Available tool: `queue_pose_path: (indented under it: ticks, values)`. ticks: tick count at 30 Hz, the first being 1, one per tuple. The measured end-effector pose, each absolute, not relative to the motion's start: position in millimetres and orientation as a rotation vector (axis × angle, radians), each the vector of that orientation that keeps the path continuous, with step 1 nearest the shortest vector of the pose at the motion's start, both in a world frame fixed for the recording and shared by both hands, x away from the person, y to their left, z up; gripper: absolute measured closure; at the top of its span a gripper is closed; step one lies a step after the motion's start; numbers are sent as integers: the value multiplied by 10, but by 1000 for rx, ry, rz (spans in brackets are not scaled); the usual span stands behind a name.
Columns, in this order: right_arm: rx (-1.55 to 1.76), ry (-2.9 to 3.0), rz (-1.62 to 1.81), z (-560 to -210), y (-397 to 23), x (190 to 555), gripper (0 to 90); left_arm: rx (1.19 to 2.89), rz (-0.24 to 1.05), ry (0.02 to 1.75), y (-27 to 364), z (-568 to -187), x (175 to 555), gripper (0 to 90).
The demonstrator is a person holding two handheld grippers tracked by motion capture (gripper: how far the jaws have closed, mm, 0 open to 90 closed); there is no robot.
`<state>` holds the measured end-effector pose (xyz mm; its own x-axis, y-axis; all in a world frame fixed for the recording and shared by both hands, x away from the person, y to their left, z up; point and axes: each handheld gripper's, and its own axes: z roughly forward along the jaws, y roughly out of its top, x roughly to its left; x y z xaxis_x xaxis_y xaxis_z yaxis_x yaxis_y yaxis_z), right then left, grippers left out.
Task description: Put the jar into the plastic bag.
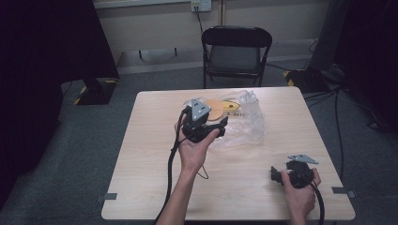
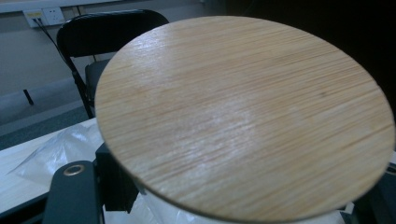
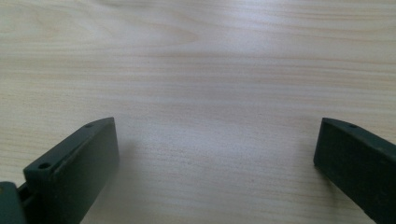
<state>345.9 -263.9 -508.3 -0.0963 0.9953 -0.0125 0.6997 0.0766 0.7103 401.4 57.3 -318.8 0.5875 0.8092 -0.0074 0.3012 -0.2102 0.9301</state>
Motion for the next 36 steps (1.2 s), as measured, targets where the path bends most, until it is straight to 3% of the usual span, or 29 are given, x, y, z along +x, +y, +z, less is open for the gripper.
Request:
queue_pose_path:
  ticks: [16,36]
  values:
    - [1674,1853,760,-5082,-2638,3458,0,1777,636,940,321,-3100,4368,259]
    - [1671,1853,759,-5083,-2640,3459,0,1811,628,1036,149,-3529,4871,259]
